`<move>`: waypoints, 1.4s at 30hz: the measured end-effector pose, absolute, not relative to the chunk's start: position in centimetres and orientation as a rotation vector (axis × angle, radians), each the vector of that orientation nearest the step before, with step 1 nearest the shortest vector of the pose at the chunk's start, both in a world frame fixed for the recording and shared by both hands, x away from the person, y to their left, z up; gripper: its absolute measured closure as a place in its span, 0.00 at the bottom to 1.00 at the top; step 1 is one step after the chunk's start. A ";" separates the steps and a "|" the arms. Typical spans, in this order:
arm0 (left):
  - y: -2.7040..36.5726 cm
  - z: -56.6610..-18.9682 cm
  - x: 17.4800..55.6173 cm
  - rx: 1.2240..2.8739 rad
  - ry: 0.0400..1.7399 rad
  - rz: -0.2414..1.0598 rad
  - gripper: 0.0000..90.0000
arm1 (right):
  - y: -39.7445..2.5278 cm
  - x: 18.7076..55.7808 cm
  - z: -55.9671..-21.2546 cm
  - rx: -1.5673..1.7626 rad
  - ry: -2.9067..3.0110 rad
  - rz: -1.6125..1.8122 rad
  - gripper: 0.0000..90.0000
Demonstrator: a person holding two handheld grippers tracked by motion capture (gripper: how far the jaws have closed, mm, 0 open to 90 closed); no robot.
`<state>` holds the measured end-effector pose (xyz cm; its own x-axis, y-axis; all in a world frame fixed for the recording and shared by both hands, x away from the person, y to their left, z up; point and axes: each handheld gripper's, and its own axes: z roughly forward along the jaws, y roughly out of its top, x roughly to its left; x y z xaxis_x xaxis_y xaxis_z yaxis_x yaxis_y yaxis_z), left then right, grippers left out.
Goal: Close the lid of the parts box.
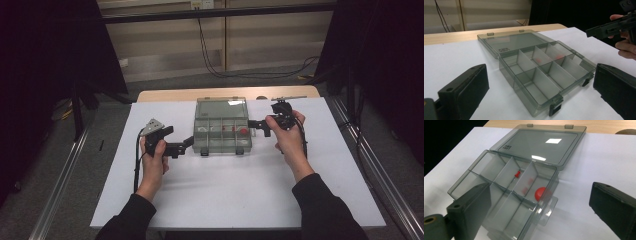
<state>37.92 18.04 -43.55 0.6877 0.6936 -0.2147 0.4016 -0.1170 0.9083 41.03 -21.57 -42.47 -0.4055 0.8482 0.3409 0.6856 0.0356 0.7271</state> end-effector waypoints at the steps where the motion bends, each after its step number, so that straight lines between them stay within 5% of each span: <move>1: 17.9 -43.6 38.1 1.741 0.886 0.321 0.00 | -21.6 41.1 -42.5 1.599 2.120 1.302 0.05; 42: 14.0 -45.2 47.2 1.793 0.998 0.265 0.05 | -21.0 45.8 -44.1 1.676 2.097 1.370 0.07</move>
